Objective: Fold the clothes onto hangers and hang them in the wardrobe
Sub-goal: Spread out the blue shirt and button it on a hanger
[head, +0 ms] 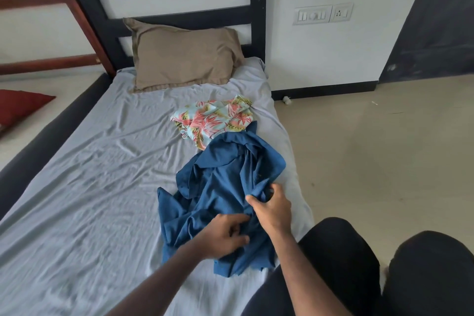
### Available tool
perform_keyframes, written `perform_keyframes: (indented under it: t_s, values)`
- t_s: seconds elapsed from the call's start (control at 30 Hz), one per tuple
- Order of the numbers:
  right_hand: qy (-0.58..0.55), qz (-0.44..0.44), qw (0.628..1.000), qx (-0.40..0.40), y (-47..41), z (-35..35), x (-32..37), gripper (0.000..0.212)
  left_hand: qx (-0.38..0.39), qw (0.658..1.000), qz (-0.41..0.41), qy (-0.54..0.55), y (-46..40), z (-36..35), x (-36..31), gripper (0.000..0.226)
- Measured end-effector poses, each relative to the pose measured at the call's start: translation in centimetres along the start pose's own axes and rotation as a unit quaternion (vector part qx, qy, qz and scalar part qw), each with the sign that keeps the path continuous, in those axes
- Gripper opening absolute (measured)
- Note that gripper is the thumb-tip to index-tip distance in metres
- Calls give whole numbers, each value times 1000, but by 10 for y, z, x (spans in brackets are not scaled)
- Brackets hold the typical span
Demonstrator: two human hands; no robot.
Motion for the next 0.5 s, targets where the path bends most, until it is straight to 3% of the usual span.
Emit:
perform_keyframes:
  t_s: [0.1,0.17,0.2,0.3,0.33,0.4,0.5]
  values:
    - [46,-31,998,0,0,2,8,67,2,993,38,109,-15,22,-1,19]
    - [93,-61,994,15,1,3,20,85,29,996,41,71,-25,30,-11,21]
    - [118,-70,990,13,-1,3,24,79,46,997,40,40,-31,33,-18,25]
    - [122,-69,990,-31,-11,16,34,15,22,999,49,1,-51,53,-29,26]
    - [112,-52,991,-59,-15,25,38,11,-10,999,51,-6,-57,63,-30,23]
    - [89,20,992,-85,-29,39,51,24,-75,996,40,-26,-66,83,-33,20]
    - [-83,109,990,-21,-42,62,100,32,-129,992,-10,-8,-80,121,-49,53]
Point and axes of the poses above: each hand's wrist, its own y-axis away from the middle knuckle, its own z-axis out of the back of the hand, x = y × z, the point moved 5 cm from there along -y, towards the middle knuckle, and after that the axes turned 3 degrees about -y, right-handed, at the moved point
